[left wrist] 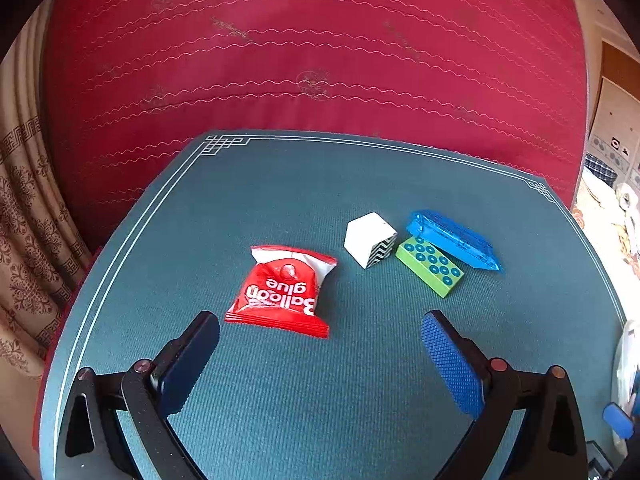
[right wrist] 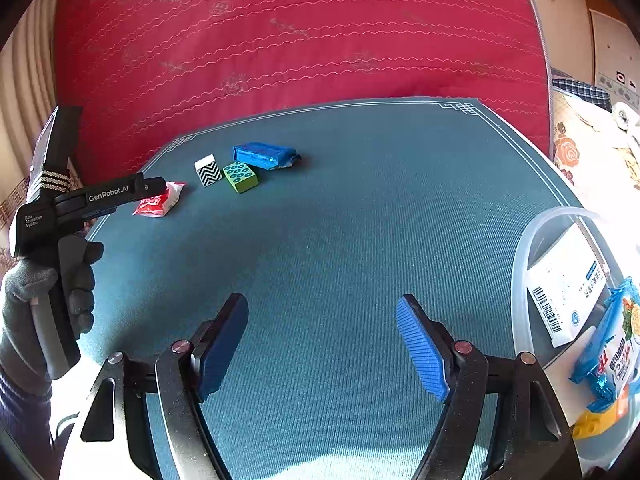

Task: Organize objects
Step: 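Move both grippers back over the table toward the remaining items, then grasp the red glue packet with the left gripper while the right gripper grasps the blue bar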

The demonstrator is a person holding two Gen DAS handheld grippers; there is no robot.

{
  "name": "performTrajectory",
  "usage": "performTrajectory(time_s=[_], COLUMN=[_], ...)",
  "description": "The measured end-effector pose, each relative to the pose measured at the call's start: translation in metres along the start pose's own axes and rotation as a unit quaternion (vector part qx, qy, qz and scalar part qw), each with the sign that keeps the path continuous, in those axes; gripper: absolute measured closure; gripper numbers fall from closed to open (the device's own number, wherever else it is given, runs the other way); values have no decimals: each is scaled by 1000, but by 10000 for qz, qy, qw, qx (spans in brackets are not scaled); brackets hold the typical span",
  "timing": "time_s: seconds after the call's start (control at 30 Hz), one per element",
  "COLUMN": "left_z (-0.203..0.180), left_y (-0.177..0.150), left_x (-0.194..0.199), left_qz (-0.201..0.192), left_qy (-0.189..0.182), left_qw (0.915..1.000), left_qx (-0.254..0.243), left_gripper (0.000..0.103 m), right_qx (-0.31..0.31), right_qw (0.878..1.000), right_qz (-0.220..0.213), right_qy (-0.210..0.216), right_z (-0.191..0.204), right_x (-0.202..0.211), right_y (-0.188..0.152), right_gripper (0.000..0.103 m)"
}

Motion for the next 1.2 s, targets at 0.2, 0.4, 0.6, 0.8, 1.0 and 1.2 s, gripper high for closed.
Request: performTrajectory(time_s=[0.2,0.4,0.6,0.8,1.0,1.2], left_z=[22,26,32,33,31,29], left_y=[10,15,14,14,14,15], left_x=[-15,-32,-50,-64,-61,-53], left_qz=[4,135,329,597,469,285], left_qy=[140,382,536,378,199,88], left_qw=[9999,9992,9980,9975,9987,9995], left_qx=[76,-59,8,-11,-93,-117], left_gripper=[1,1,5,21,39,40], right_qx=[-19,43,119,193,355,30], right_qw=[9998,9997,9994,9987,9973,9959], right_qz=[160,220,280,291,212,255], right_qy=[92,139,149,369,605,865], right_z=[4,9,13,24,42,38], right_x=[-14,-22,-32,-47,-66,-93], right_y=[2,5,9,23,49,91], right_gripper=[25,25,25,25,25,25])
Point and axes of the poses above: each gripper's, at about its wrist camera, not at the fingertips, and x roughly against the way its jaws point, z to its left, y to its top, the point moved 7 cm from there along -x, roughly the way its jaws point, and after that the axes turned 6 degrees about z, right-handed, at the moved point
